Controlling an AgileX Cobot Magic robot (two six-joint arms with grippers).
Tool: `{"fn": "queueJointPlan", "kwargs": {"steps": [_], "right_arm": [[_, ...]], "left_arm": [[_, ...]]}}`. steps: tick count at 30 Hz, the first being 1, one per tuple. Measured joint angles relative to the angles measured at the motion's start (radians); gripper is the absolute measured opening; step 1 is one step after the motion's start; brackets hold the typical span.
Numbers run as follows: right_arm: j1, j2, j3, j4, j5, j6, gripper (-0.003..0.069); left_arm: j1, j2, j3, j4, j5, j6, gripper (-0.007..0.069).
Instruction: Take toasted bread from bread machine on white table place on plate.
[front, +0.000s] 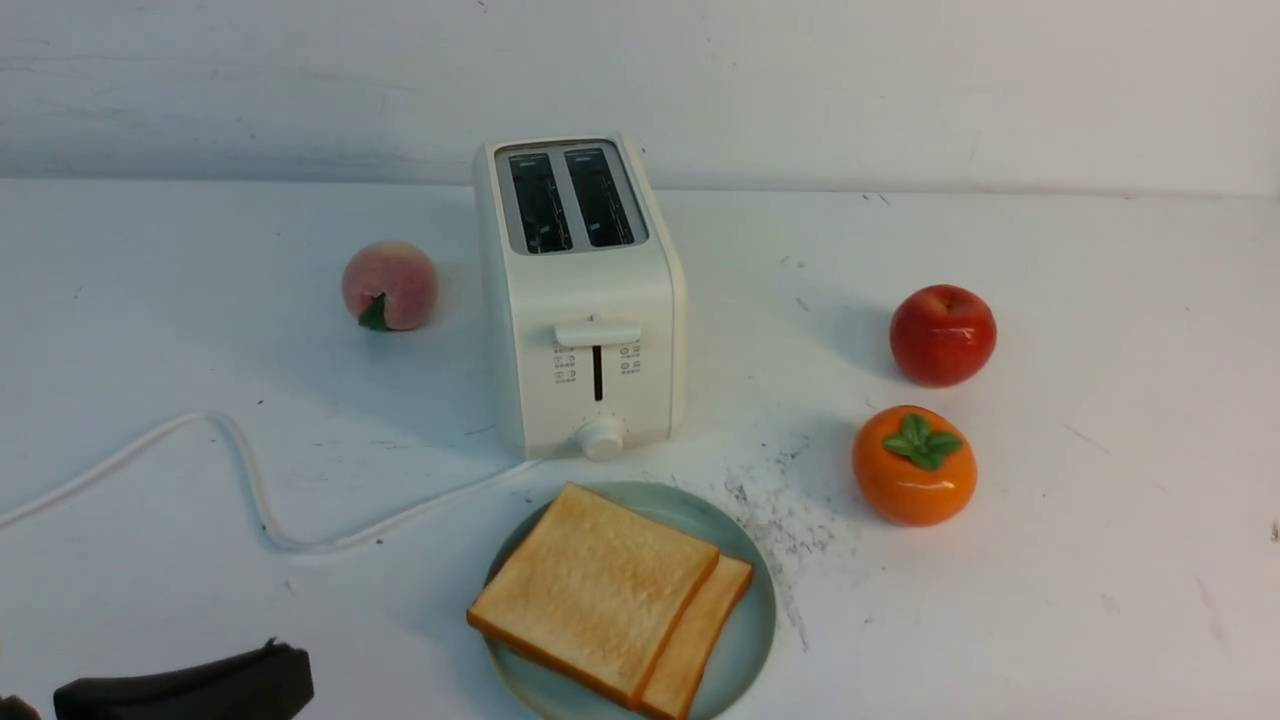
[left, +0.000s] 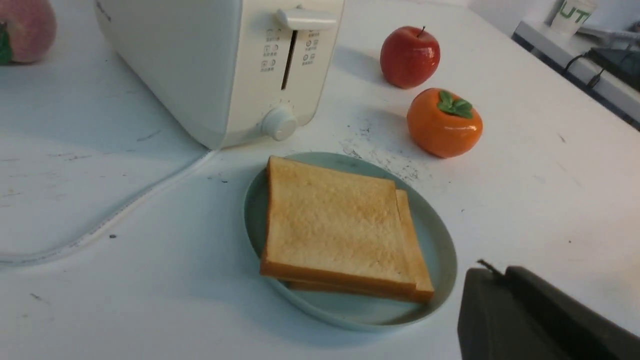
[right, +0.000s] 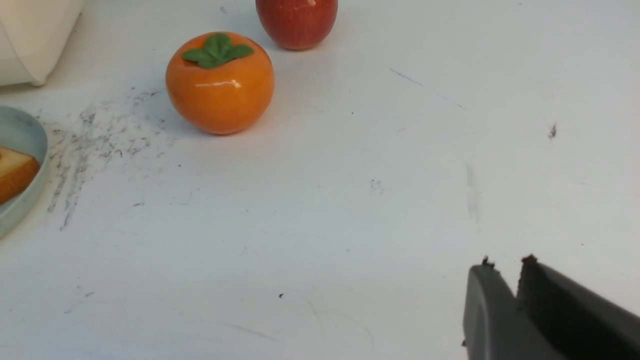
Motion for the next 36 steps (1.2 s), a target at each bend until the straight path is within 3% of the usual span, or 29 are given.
{"fn": "queueJointPlan", "kwargs": {"steps": [8, 16, 20, 27, 36], "right_arm": [[0.000, 0.000, 0.000, 0.000, 0.000, 0.000, 0.0104], [0.000, 0.000, 0.000, 0.000, 0.000, 0.000, 0.0106], [0.000, 0.000, 0.000, 0.000, 0.000, 0.000, 0.0111], [0.000, 0.000, 0.000, 0.000, 0.000, 0.000, 0.0115], [0.000, 0.000, 0.000, 0.000, 0.000, 0.000, 0.0123]], "left_arm": [[0.013, -0.001, 0.007, 0.126, -0.022, -0.001, 0.0022], [0.181, -0.052, 0.007, 0.088, -0.002, -0.001, 0.0036], [0.288, -0.176, 0.014, 0.088, 0.086, -0.004, 0.0038], [0.480, -0.321, 0.131, 0.091, 0.136, -0.105, 0.0039], [0.498, -0.425, 0.241, 0.119, 0.178, -0.155, 0.0041]]}}
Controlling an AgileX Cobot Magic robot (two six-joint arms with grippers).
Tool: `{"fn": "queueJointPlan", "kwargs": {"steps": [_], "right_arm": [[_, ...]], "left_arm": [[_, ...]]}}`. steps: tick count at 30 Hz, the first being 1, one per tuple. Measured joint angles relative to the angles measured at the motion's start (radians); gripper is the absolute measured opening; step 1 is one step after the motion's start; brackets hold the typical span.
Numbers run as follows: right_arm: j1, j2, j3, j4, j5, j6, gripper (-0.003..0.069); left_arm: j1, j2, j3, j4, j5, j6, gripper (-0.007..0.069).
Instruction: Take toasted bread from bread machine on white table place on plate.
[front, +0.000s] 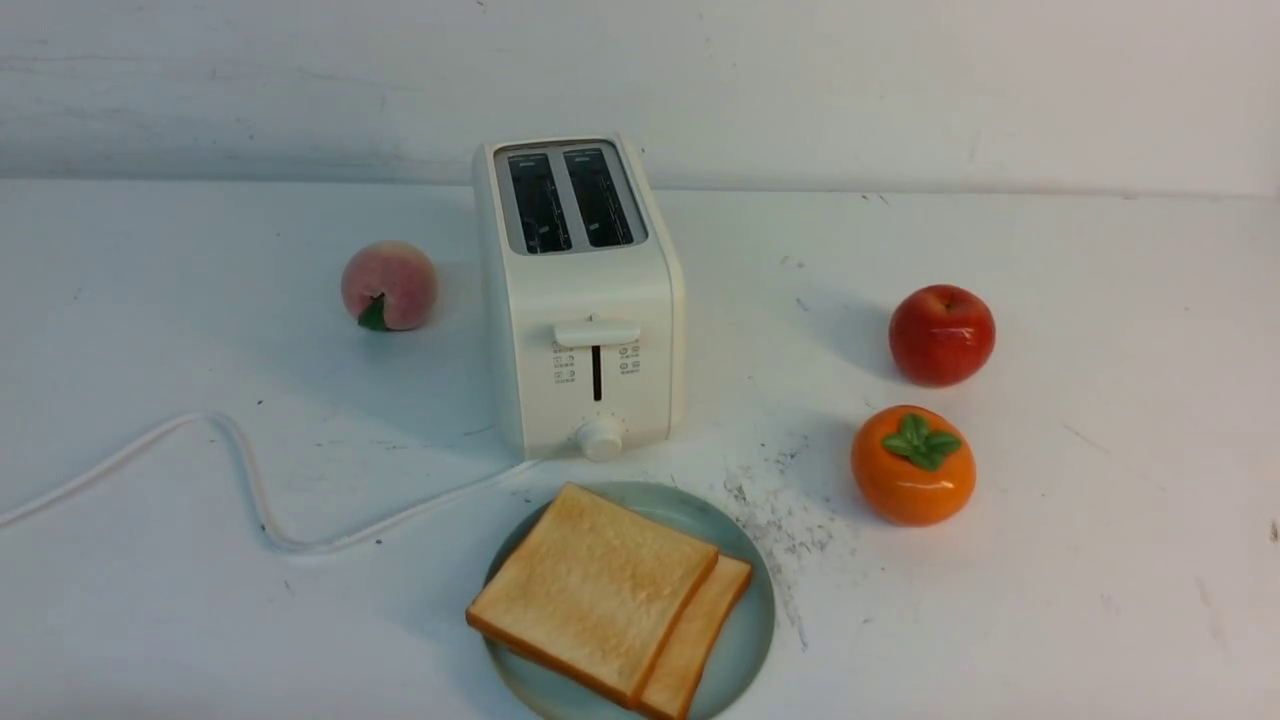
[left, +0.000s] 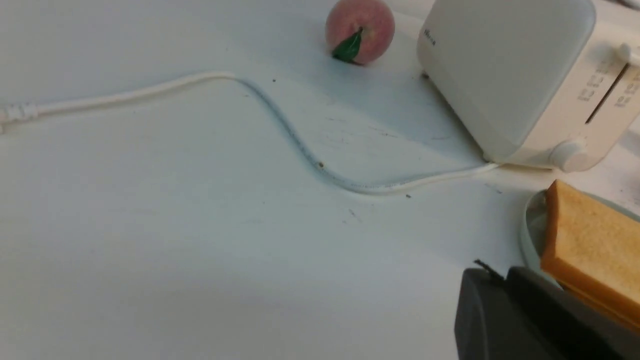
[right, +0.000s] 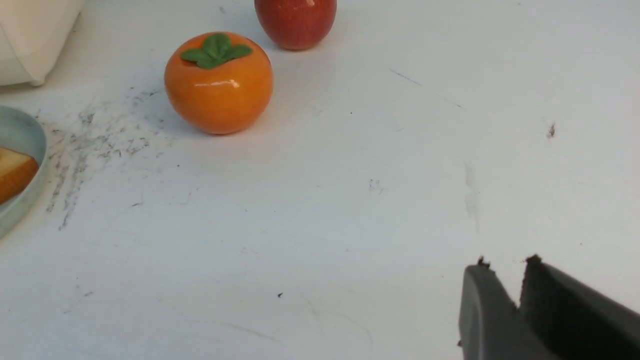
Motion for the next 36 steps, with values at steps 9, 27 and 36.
{"fn": "queueJointPlan", "kwargs": {"steps": [9, 27, 36], "right_arm": [[0.000, 0.000, 0.000, 0.000, 0.000, 0.000, 0.0132], [0.000, 0.000, 0.000, 0.000, 0.000, 0.000, 0.0153], [0.000, 0.000, 0.000, 0.000, 0.000, 0.000, 0.0160]], "left_arm": [[0.004, -0.036, 0.004, 0.031, 0.101, -0.034, 0.0053], [0.011, -0.036, 0.011, 0.033, 0.104, -0.055, 0.0071], [0.011, -0.036, 0.011, 0.033, 0.104, -0.055, 0.0074]]}}
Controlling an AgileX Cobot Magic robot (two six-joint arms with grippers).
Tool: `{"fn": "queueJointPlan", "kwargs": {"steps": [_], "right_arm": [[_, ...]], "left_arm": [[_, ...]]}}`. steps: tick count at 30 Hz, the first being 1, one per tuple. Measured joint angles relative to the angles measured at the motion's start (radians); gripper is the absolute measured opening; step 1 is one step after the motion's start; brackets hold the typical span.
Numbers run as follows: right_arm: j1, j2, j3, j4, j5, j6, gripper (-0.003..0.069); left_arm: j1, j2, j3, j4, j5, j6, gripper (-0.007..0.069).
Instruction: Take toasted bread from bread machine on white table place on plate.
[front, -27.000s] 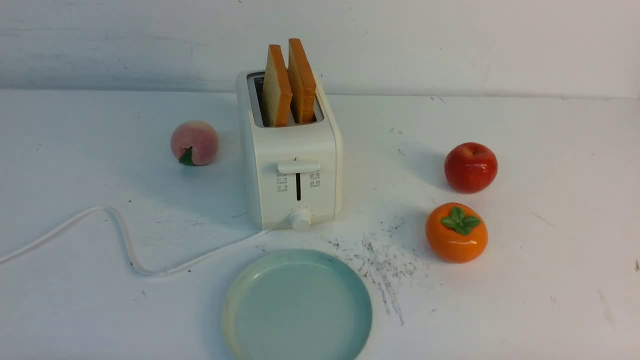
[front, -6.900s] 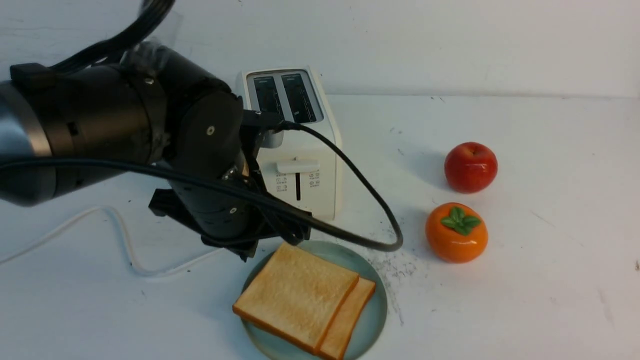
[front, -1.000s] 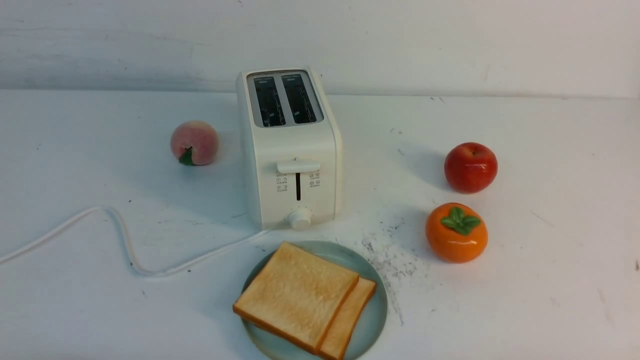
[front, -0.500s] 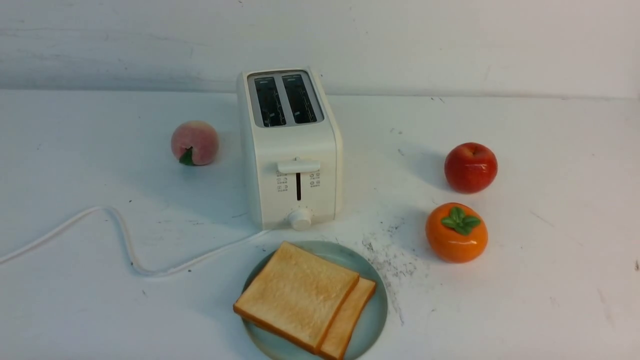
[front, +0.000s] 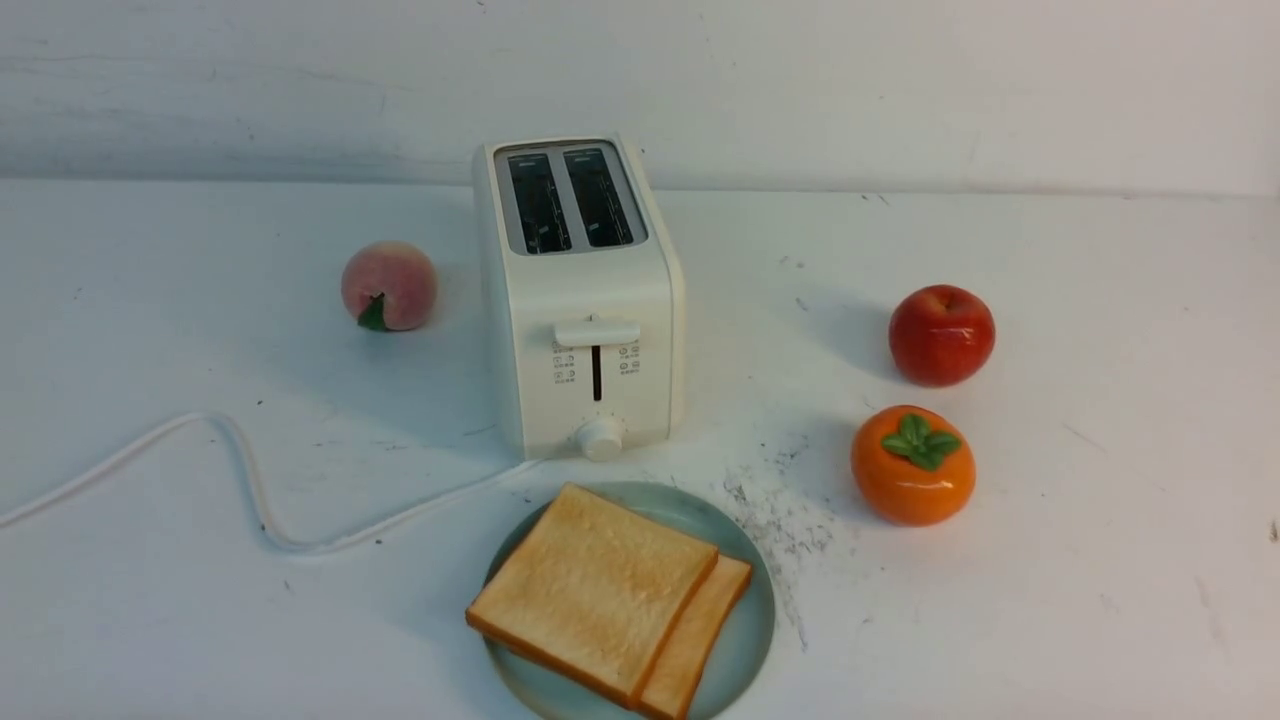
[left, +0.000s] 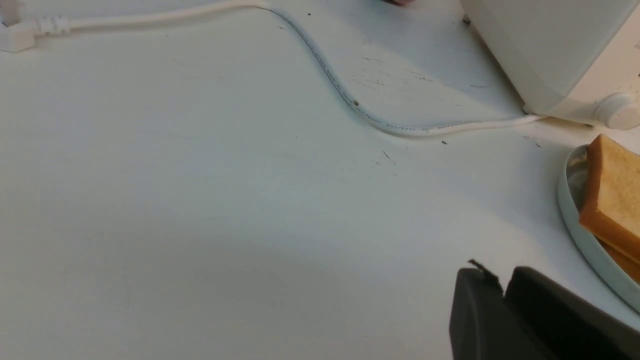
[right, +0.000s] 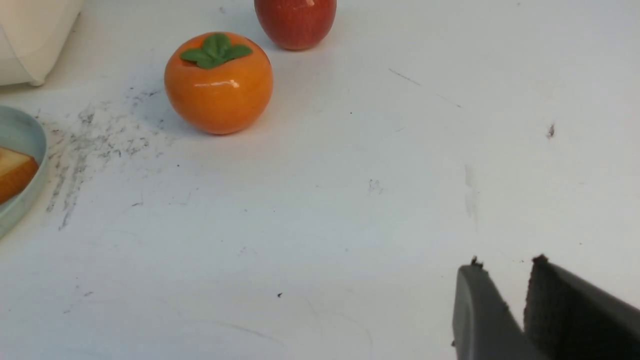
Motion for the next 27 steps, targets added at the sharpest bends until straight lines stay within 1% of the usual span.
{"fn": "queueJointPlan", "kwargs": {"steps": [27], "right_arm": [[0.000, 0.000, 0.000, 0.000, 0.000, 0.000, 0.0180]], "left_arm": [[0.000, 0.000, 0.000, 0.000, 0.000, -0.001, 0.0077]]}}
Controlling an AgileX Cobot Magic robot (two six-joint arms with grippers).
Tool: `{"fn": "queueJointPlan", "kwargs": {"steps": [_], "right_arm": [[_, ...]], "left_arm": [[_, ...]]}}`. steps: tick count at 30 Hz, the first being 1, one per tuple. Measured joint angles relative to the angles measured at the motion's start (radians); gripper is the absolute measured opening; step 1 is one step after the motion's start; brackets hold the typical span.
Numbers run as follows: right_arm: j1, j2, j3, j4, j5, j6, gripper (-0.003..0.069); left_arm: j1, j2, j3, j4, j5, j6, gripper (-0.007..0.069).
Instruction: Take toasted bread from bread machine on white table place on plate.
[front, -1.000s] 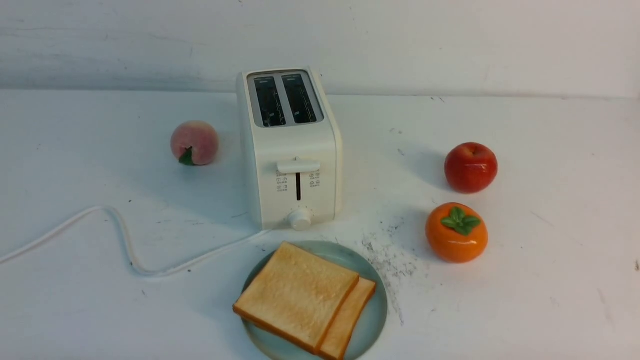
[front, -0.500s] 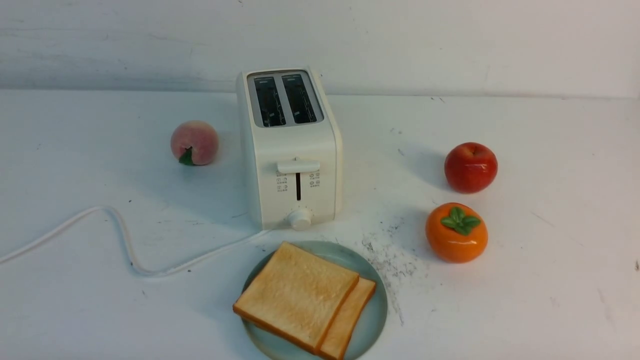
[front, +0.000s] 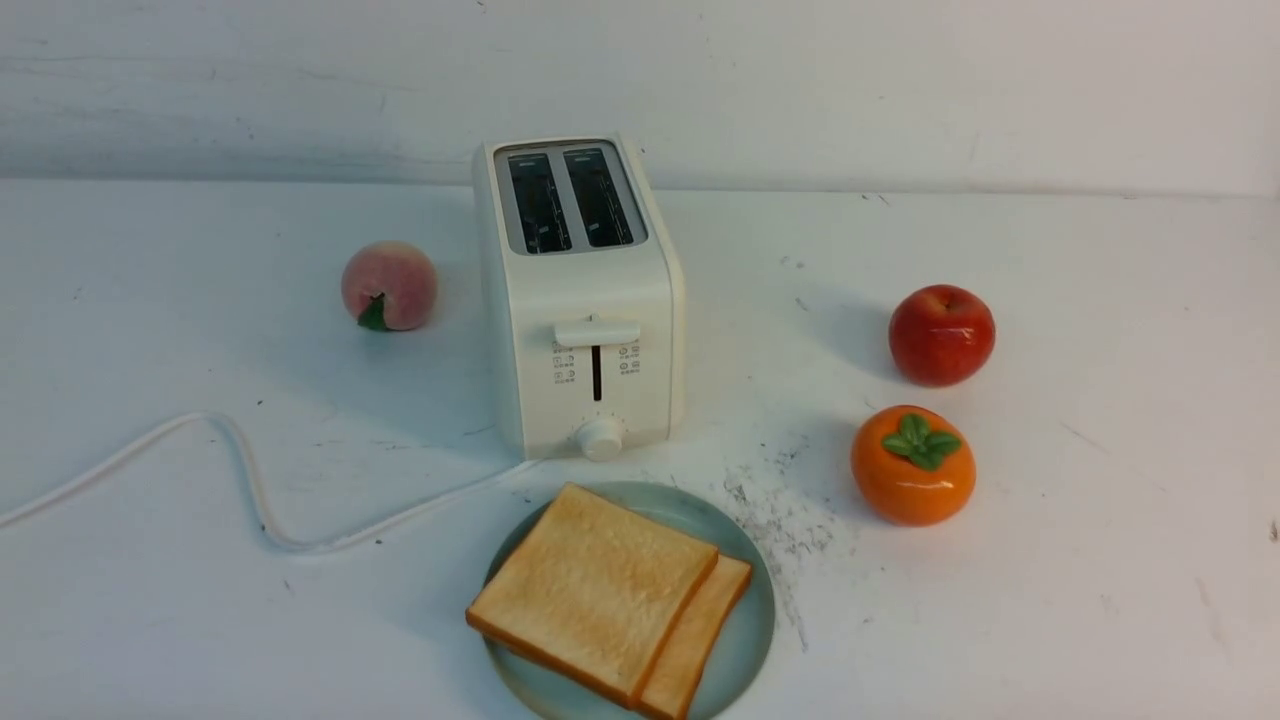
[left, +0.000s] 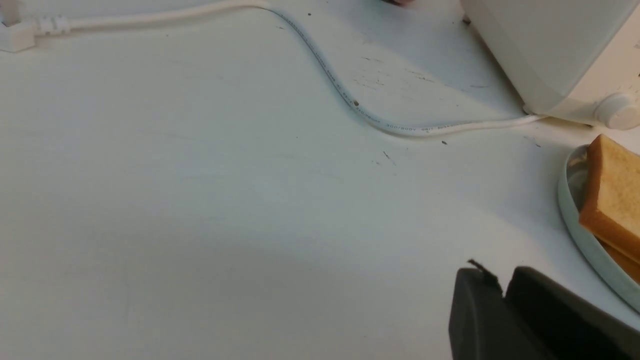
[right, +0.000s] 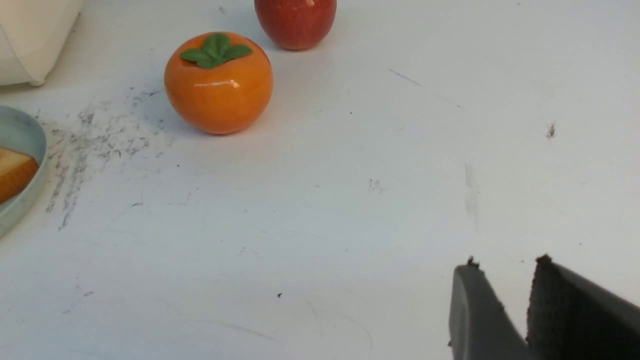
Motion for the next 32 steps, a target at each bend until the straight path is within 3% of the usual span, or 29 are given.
{"fn": "queueJointPlan", "kwargs": {"steps": [32], "right_arm": [[0.000, 0.000, 0.000, 0.000, 0.000, 0.000, 0.0227]], "left_arm": [[0.000, 0.000, 0.001, 0.001, 0.000, 0.000, 0.0092]]}}
